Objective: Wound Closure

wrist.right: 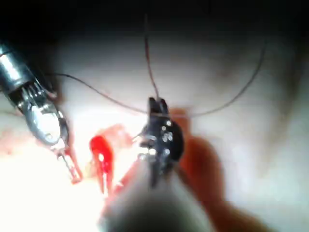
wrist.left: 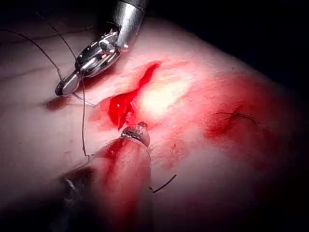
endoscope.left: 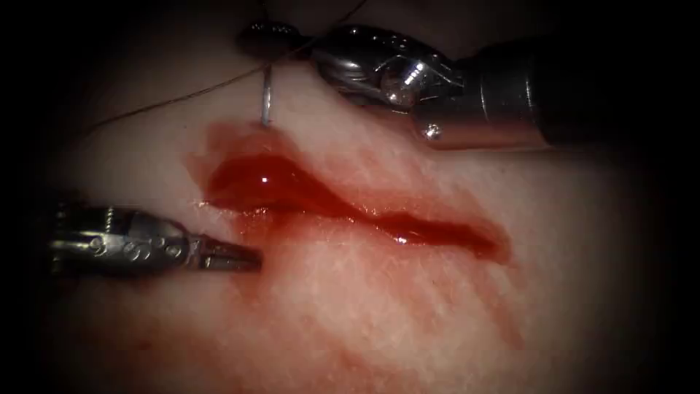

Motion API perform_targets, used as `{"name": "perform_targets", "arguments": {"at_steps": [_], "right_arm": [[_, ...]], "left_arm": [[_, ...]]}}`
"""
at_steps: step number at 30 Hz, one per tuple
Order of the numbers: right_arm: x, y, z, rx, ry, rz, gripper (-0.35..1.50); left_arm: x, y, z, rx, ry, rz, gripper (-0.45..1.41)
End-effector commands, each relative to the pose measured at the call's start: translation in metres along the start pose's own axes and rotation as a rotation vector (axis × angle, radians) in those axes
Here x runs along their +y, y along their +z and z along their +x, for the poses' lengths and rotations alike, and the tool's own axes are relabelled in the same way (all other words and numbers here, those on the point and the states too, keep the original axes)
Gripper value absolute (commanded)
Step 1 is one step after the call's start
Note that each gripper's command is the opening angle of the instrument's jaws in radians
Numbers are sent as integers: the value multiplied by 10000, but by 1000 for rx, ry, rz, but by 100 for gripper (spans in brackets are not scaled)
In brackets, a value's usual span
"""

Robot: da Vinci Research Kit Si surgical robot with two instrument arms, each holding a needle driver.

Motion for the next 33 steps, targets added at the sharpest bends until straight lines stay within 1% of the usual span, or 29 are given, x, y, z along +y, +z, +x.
{"name": "perform_targets", "arguments": {"at_steps": [1,6,15,25,33], "right_arm": [[-2,10,-1,-4,12,12,-35],[-11,9,-8,-39,79,40,-35],[-21,8,-16,-86,122,56,-35],[-27,5,-22,-104,153,68,-35],[-35,5,-38,-133,177,81,-35]], "left_arm": [[2,8,-1,0,0,-2,-15],[2,8,-1,0,0,-2,-15],[2,8,-2,0,0,-2,-15],[2,8,-2,0,0,-2,-15],[2,8,-3,-8,2,-3,-15]]}}
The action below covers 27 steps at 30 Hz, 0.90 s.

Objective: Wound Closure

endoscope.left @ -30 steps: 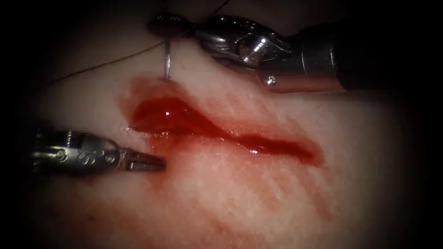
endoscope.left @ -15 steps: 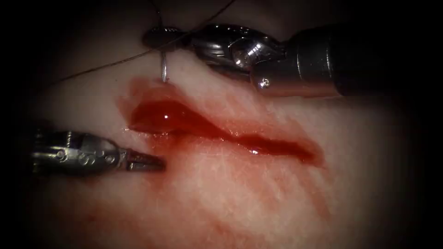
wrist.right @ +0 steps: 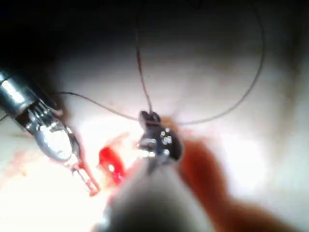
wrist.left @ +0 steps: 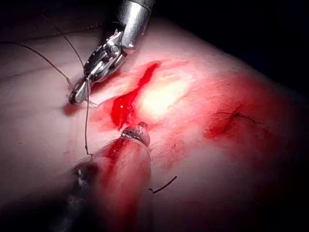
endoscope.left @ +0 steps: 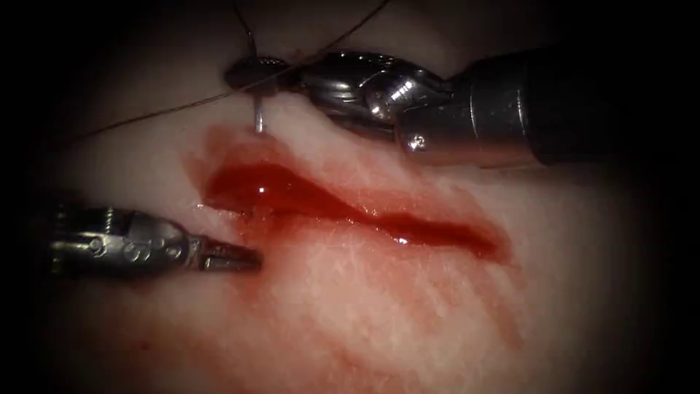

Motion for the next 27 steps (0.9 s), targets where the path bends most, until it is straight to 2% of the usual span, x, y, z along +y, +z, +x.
{"name": "perform_targets", "arguments": {"at_steps": [1,15,19,20,21,22,24,27], "right_arm": [[-1,10,-5,-2,0,5,-35],[-23,-3,-41,-48,65,37,-35],[-19,-6,-36,-30,67,19,-35],[-16,-7,-33,-4,58,-9,-30],[-13,-9,-29,33,50,-49,2],[-10,-11,-26,47,29,-65,26],[-3,-15,-19,64,4,-87,62],[6,-22,-10,78,-37,-107,69]], "left_arm": [[2,8,-1,0,1,-2,-15],[1,8,-2,0,1,-3,-15],[2,8,-2,0,1,-3,-15],[2,8,-2,0,1,-3,-15],[2,8,-2,0,1,-3,-16],[2,8,-2,0,1,-3,-16],[2,8,-2,0,1,-3,-16],[2,8,-2,0,1,-3,-16]]}}
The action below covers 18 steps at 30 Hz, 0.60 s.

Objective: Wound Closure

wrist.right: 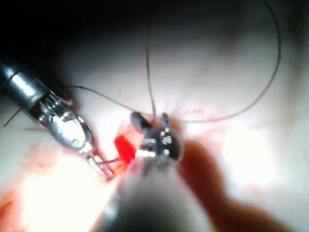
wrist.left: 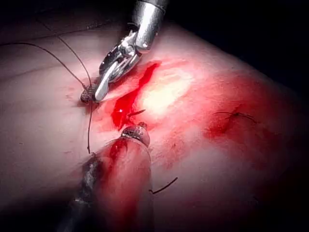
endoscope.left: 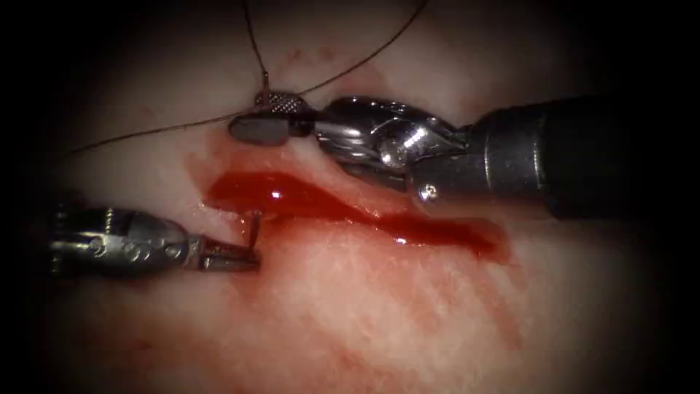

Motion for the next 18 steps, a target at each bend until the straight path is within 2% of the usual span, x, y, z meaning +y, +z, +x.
{"name": "perform_targets", "arguments": {"at_steps": [1,10,12,13,14,16,17,18], "right_arm": [[7,6,5,9,-32,-9,69],[8,15,26,27,-155,-38,73],[5,20,28,19,-165,-26,66],[2,25,28,10,-175,-11,54],[2,25,28,10,-175,-11,54],[-2,29,28,-6,-193,15,24],[-3,30,27,-13,-200,28,-15],[-4,30,26,-21,-202,39,-35]], "left_arm": [[2,8,-1,0,0,-1,-16],[2,8,-1,1,0,-4,-16],[2,8,-1,1,0,-4,-16],[3,8,-1,1,0,-4,-16],[3,8,-1,1,0,-4,-16],[3,8,-1,1,0,-4,-16],[3,8,-1,1,0,-4,-16],[3,8,-2,1,0,-4,-16]]}}
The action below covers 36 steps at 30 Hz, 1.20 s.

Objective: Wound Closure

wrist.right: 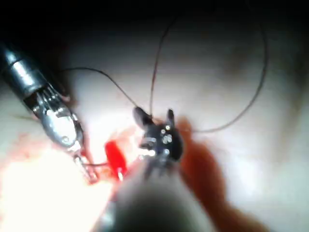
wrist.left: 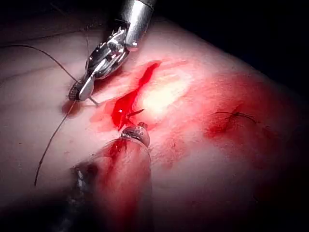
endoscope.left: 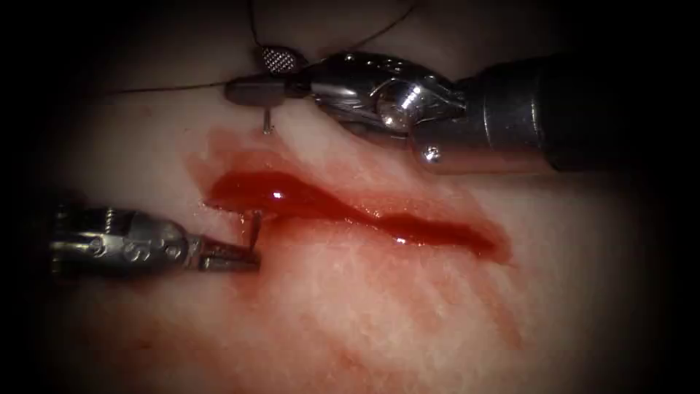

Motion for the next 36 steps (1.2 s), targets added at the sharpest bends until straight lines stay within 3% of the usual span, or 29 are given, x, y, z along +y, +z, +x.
{"name": "perform_targets", "arguments": {"at_steps": [1,7,18,29,31,32,36], "right_arm": [[-3,9,-2,-16,-9,22,-35],[-2,-1,-10,-109,-27,15,-35],[-14,-4,-36,-176,57,80,-35],[-16,-7,-37,-170,126,136,-32],[-11,-12,-35,-161,125,128,36],[-5,-19,-31,-145,126,105,110],[4,-34,-24,-126,95,83,118]], "left_arm": [[2,8,-2,1,0,-2,-16],[2,8,-2,1,0,-3,-16],[2,8,-2,1,1,-2,-16],[2,4,1,2,-2,-8,-16],[2,-1,5,3,-4,-13,-15],[3,-7,8,6,18,-11,-15],[4,-16,12,12,80,-5,-11]]}}
